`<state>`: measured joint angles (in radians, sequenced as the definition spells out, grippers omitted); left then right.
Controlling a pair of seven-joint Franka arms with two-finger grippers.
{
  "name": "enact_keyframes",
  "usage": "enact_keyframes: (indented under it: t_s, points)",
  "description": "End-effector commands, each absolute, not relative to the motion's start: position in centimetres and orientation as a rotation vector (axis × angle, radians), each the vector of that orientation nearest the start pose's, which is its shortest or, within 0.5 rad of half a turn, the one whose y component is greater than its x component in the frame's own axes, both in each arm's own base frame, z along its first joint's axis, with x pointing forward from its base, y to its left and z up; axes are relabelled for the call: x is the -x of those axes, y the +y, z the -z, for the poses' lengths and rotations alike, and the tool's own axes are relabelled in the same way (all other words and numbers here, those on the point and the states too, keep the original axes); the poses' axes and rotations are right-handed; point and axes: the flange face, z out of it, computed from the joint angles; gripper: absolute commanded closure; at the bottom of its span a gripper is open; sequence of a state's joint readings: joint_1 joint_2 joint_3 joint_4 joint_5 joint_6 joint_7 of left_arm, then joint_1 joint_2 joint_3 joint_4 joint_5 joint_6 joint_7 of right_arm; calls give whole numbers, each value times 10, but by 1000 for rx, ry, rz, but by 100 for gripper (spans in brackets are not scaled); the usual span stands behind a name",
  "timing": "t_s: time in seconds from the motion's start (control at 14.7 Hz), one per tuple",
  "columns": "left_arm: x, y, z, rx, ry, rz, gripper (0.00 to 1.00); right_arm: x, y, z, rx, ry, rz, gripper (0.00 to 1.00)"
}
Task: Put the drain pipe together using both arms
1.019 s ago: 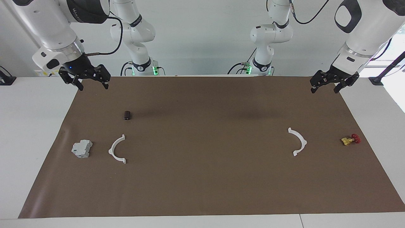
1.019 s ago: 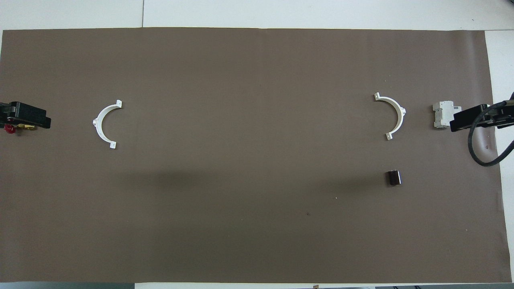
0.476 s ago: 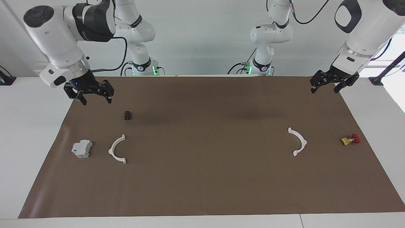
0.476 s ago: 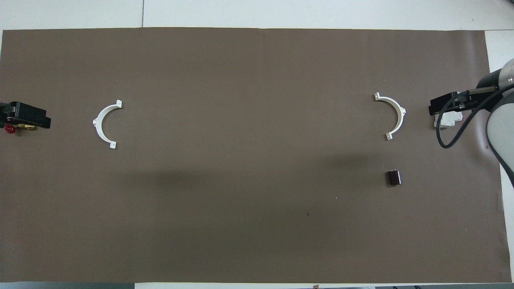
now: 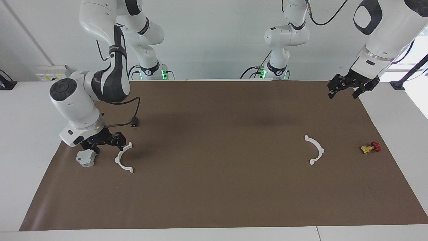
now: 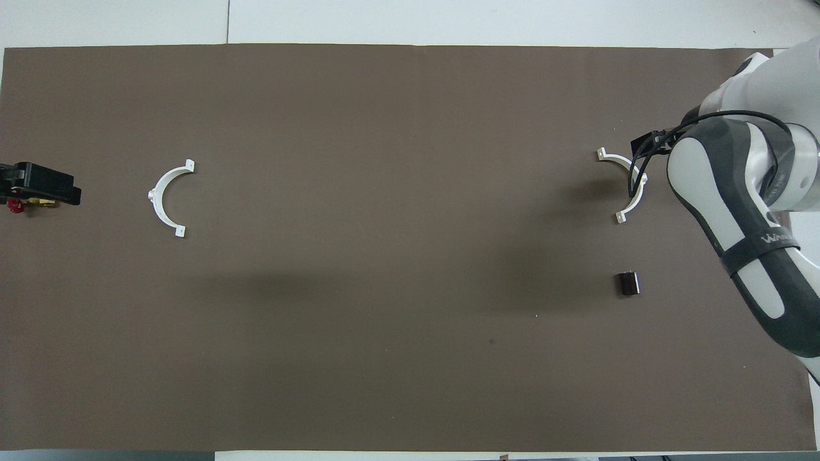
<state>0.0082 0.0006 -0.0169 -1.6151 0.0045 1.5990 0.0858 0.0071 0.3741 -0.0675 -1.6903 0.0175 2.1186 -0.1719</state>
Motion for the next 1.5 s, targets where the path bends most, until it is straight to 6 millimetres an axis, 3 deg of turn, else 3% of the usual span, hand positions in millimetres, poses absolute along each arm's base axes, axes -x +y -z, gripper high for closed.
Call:
enact_keyframes:
  t_s: [0.0,0.27,0.41,0.68,0.88,1.09,1.22,1.43]
  points:
    - [-550,-1,-609,3122,147,-35,0,-656,-43,-345,3131,-306,112,5]
    - [-544,0,-606,3123,130,-80,0,-647,-45,-321,3107,-355,119,26]
    - [-542,0,-599,3123,121,-54,0,-644,-45,-312,3107,-366,123,31]
    - [-546,0,-562,3118,154,63,0,-643,-53,-304,3111,-346,133,42]
    - [-558,0,-513,3117,157,92,0,-639,-53,-298,3110,-376,137,52]
    - [-576,0,-454,3118,160,114,0,-634,-52,-293,3110,-382,137,55]
    - [-583,4,-426,3120,150,95,1,-634,-53,-293,3110,-382,137,56]
    - [-599,15,-381,3119,128,145,2,-632,-53,-290,3110,-381,128,77]
